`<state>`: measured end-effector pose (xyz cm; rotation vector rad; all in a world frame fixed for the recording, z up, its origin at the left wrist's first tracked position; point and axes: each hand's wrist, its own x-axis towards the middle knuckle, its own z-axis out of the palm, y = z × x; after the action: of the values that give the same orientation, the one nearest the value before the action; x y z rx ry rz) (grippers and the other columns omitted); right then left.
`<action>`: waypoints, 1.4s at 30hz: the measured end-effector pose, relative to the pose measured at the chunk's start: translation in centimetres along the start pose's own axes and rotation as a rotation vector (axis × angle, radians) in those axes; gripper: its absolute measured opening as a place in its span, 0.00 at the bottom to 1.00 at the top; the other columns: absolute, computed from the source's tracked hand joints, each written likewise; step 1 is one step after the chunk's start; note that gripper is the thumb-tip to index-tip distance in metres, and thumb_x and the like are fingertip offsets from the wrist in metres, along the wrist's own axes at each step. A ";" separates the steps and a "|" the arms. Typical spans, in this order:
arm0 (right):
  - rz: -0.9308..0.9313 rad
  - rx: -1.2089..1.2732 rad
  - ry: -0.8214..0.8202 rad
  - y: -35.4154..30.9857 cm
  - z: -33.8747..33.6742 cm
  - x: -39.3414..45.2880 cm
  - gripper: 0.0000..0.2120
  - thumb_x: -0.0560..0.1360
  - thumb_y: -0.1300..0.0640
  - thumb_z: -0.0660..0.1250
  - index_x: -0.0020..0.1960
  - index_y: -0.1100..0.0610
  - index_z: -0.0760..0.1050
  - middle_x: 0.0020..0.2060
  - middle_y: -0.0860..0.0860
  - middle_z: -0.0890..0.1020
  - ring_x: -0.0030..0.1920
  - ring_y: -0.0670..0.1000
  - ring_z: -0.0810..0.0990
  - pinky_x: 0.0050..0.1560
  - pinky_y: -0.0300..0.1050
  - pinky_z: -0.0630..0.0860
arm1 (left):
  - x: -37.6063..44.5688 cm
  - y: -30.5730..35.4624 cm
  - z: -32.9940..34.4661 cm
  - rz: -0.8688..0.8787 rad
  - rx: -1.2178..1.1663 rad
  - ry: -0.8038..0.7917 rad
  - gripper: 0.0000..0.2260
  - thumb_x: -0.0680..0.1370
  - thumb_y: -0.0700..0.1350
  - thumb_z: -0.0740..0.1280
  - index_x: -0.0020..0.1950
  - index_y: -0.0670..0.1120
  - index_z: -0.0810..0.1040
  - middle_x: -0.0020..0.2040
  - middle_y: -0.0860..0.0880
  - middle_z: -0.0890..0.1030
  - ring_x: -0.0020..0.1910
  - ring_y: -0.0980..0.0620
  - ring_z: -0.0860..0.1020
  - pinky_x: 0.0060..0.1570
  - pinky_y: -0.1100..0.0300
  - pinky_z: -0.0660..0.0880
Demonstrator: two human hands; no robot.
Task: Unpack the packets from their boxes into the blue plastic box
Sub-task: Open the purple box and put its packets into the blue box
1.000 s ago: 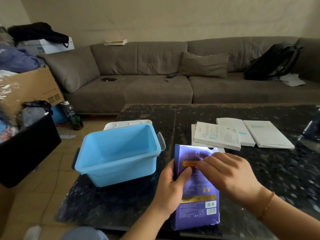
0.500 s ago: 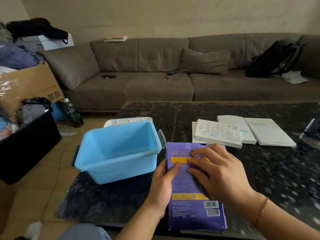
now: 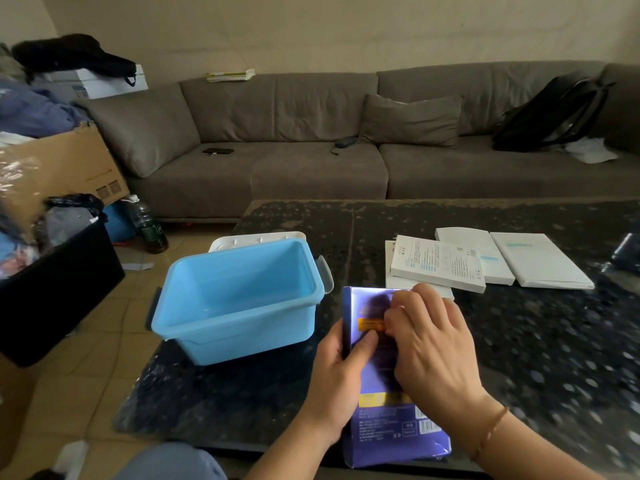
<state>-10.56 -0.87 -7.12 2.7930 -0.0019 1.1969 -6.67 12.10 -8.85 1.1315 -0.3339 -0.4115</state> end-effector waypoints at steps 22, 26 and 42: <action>0.188 0.450 -0.056 1.5 0.4 -2.1 0.18 0.71 0.42 0.69 0.53 0.53 0.83 0.59 0.48 0.80 0.61 0.54 0.77 0.58 0.54 0.75 | -0.6 0.1 -1.7 -0.134 -0.018 -0.021 0.10 0.73 0.45 0.69 0.52 0.44 0.84 0.52 0.36 0.84 0.49 0.39 0.82 0.52 0.46 0.78; 0.265 0.543 -0.001 1.1 0.2 -1.4 0.05 0.70 0.50 0.72 0.41 0.51 0.84 0.54 0.45 0.82 0.57 0.53 0.79 0.53 0.57 0.76 | -0.5 0.1 -1.8 -0.121 -0.015 -0.057 0.10 0.73 0.43 0.69 0.53 0.44 0.84 0.53 0.37 0.84 0.49 0.41 0.83 0.50 0.50 0.79; 1.115 1.468 -0.621 4.4 -2.6 4.8 0.03 0.76 0.63 0.66 0.46 0.61 0.78 0.35 0.58 0.83 0.31 0.53 0.81 0.30 0.42 0.77 | -0.7 1.0 -5.0 -0.180 -0.166 -0.412 0.18 0.77 0.42 0.71 0.65 0.38 0.76 0.57 0.37 0.80 0.59 0.36 0.77 0.61 0.42 0.72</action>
<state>-9.35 -4.78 -1.48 4.5613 -1.4221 0.0282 -4.87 16.84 -9.91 0.9116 -0.5487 -0.8213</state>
